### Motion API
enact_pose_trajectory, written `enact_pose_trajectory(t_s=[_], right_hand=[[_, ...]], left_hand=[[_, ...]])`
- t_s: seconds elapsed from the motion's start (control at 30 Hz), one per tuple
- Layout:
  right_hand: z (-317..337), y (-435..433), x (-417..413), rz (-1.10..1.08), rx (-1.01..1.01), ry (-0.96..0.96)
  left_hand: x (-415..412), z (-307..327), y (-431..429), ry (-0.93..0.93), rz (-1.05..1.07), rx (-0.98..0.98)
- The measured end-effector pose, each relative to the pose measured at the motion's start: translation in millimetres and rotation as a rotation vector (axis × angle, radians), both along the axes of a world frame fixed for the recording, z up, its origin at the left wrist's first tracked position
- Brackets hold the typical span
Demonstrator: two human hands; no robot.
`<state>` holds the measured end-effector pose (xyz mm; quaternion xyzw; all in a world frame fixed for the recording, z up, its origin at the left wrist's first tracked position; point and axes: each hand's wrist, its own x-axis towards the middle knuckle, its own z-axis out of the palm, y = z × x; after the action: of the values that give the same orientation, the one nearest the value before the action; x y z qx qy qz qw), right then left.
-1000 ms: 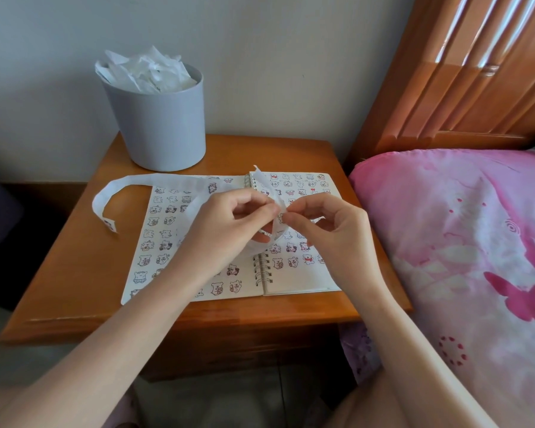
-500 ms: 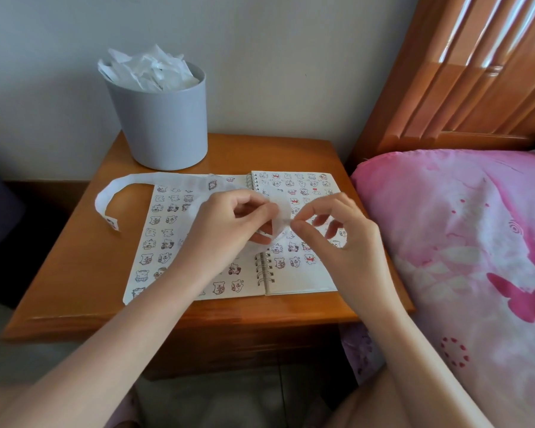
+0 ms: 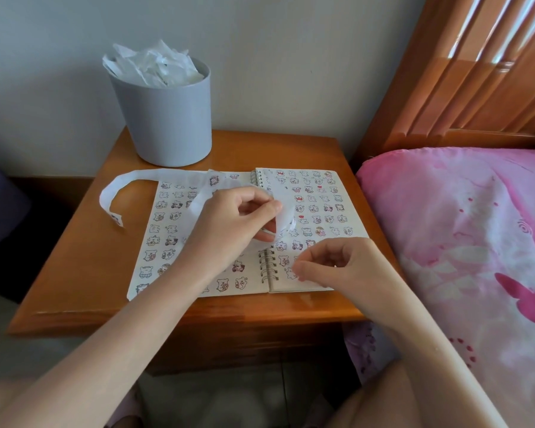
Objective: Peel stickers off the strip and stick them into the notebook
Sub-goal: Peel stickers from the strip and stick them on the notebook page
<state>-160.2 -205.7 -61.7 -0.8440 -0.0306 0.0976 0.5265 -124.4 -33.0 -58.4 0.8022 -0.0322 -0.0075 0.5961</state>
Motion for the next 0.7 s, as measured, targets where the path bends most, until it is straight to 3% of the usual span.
enact_pose_trajectory(t_s=[0.7], right_hand=[[-7.4,6.8,0.2,-0.055,-0.084,-0.036]], left_hand=[[0.6,-0.6,-0.7,0.009,0.007,-0.019]])
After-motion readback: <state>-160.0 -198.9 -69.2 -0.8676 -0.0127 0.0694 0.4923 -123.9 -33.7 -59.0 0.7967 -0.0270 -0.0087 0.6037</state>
